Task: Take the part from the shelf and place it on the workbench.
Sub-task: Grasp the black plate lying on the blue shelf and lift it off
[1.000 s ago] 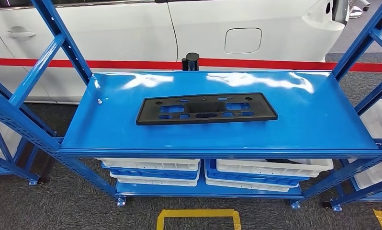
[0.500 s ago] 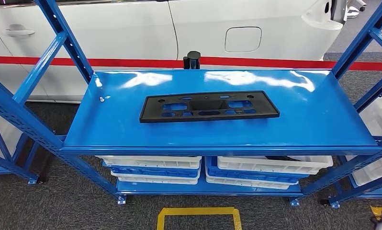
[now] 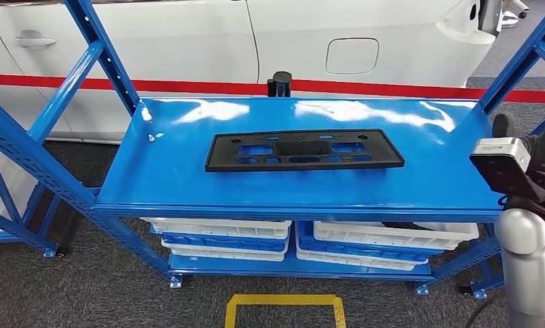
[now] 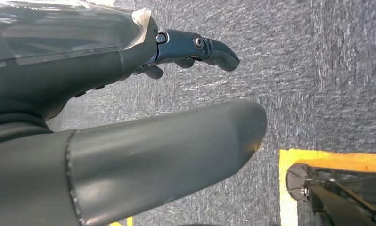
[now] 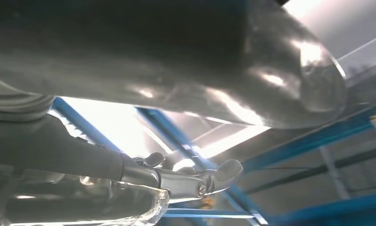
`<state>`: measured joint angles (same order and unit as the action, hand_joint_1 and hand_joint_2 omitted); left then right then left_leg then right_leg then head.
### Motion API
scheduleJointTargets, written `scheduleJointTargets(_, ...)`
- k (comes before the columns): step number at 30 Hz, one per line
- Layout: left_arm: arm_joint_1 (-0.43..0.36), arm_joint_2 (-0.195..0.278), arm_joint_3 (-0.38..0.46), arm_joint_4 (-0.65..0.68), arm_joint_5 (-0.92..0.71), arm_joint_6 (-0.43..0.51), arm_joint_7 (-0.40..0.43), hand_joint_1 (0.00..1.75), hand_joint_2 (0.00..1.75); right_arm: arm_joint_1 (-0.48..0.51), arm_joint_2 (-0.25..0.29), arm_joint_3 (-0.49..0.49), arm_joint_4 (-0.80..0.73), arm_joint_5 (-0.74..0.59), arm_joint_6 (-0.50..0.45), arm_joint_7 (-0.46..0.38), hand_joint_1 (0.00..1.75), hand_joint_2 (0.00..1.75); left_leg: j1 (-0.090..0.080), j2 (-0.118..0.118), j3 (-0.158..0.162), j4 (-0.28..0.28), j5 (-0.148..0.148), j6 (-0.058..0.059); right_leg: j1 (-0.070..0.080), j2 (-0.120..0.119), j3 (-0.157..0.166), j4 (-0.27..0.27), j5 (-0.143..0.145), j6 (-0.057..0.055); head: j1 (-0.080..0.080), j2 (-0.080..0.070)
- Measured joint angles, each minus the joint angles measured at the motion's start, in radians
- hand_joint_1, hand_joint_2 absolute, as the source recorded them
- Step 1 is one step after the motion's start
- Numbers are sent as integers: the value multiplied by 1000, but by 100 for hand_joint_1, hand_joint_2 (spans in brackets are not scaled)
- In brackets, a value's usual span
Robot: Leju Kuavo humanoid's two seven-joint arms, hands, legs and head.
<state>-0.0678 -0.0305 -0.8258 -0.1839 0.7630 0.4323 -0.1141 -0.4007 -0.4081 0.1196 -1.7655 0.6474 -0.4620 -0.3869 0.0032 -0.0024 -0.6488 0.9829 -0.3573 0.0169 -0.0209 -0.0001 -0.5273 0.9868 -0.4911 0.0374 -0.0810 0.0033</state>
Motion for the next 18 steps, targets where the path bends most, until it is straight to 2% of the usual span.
scheduleJointTargets(6,0,-4,-1,0,0,-2,5,0,0,-22,-7,58,-17,10,0,9,0,0,-1,-1,-1,0,0,1,0,0,2,0,0,0,0,0)
scheduleJointTargets(18,0,-5,-4,0,1,-2,11,0,0,-35,-12,92,-21,11,11,13,0,0,-1,-1,-3,0,2,2,0,0,5,0,1,1,0,0)
